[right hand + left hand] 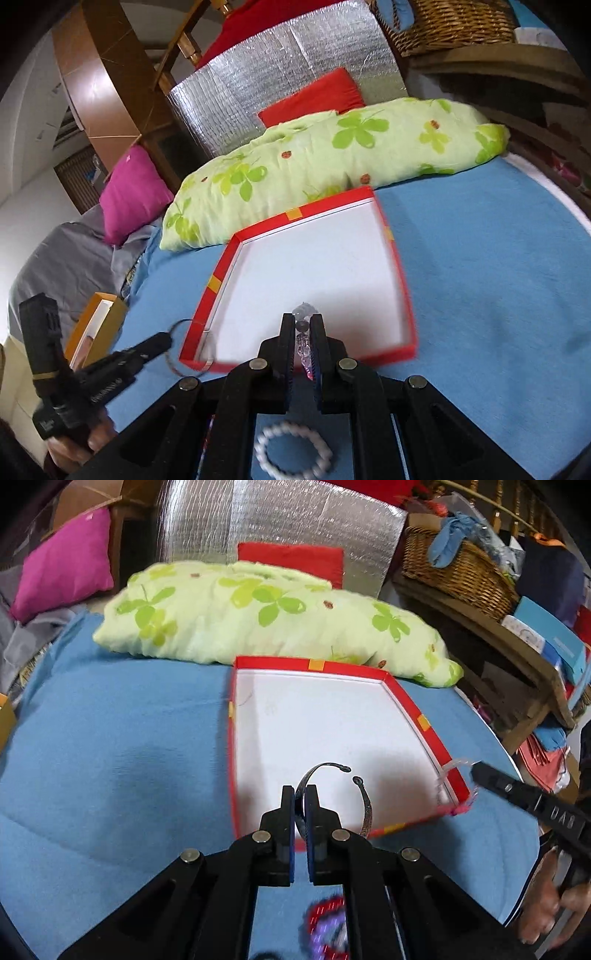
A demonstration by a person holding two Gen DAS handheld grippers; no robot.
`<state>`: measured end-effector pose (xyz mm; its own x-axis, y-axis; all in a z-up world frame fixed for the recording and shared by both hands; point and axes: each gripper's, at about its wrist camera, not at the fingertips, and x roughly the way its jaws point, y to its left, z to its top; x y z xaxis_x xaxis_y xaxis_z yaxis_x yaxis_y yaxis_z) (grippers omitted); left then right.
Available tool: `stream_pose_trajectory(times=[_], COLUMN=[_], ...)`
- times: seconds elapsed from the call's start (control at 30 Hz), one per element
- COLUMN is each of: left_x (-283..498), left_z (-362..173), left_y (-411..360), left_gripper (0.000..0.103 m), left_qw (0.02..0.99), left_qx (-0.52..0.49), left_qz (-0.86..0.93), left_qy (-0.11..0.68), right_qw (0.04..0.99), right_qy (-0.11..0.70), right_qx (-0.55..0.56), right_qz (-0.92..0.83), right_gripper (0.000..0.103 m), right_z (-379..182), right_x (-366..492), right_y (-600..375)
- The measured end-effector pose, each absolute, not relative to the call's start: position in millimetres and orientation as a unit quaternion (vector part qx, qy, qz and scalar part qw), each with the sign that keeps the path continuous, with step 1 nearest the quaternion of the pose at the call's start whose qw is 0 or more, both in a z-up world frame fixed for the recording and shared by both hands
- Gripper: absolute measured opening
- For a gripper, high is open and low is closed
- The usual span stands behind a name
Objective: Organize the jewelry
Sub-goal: 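Carry both bracelets into the red box and open both tools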
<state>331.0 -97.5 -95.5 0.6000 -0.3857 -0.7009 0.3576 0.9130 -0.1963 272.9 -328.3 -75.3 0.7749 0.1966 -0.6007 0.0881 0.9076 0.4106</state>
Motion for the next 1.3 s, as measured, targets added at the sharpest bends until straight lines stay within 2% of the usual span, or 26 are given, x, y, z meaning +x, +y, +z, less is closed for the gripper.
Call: stream_pose_trajectory(times=[0.3, 0.37, 0.43, 0.47, 0.5, 0.63, 0.7, 1.07, 1.3], left_x=[361, 358, 355, 351, 348, 333, 322, 257, 218], left_z=[-120, -119, -115, -113, -111, -104, -102, -91, -93], left_y=[-119, -122, -121, -120, -120, -117, -115, -95, -77], left_gripper=[0.008, 0.028, 0.043, 0.045, 0.045, 0.045, 0.045, 0.049, 0.051], left_qw=[0.887, 0.891, 0.896, 0.899, 0.901, 0.909, 0.911, 0.92, 0.923], left_qx=[0.009, 0.029, 0.042, 0.049, 0.056, 0.088, 0.102, 0.143, 0.141], left_qz=[-0.166, -0.156, -0.147, -0.142, -0.139, -0.127, -0.12, -0.109, -0.102], left_qy=[0.431, 0.426, 0.417, 0.411, 0.406, 0.388, 0.38, 0.348, 0.343], right_qw=[0.897, 0.897, 0.896, 0.895, 0.895, 0.905, 0.907, 0.923, 0.925], right_qy=[0.382, 0.388, 0.395, 0.397, 0.398, 0.381, 0.381, 0.37, 0.367], right_qx=[0.221, 0.212, 0.202, 0.201, 0.204, 0.187, 0.182, 0.102, 0.095], right_qz=[0.017, -0.002, -0.014, -0.016, -0.015, -0.015, -0.013, 0.02, 0.018], right_gripper=[0.01, 0.011, 0.018, 0.024, 0.031, 0.039, 0.056, 0.057, 0.057], right_z=[-110, -113, -113, -113, -111, -97, -92, -74, -77], right_x=[335, 339, 340, 339, 337, 321, 313, 242, 184], right_y=[-319, -321, -323, -325, -326, -329, -329, -300, -294])
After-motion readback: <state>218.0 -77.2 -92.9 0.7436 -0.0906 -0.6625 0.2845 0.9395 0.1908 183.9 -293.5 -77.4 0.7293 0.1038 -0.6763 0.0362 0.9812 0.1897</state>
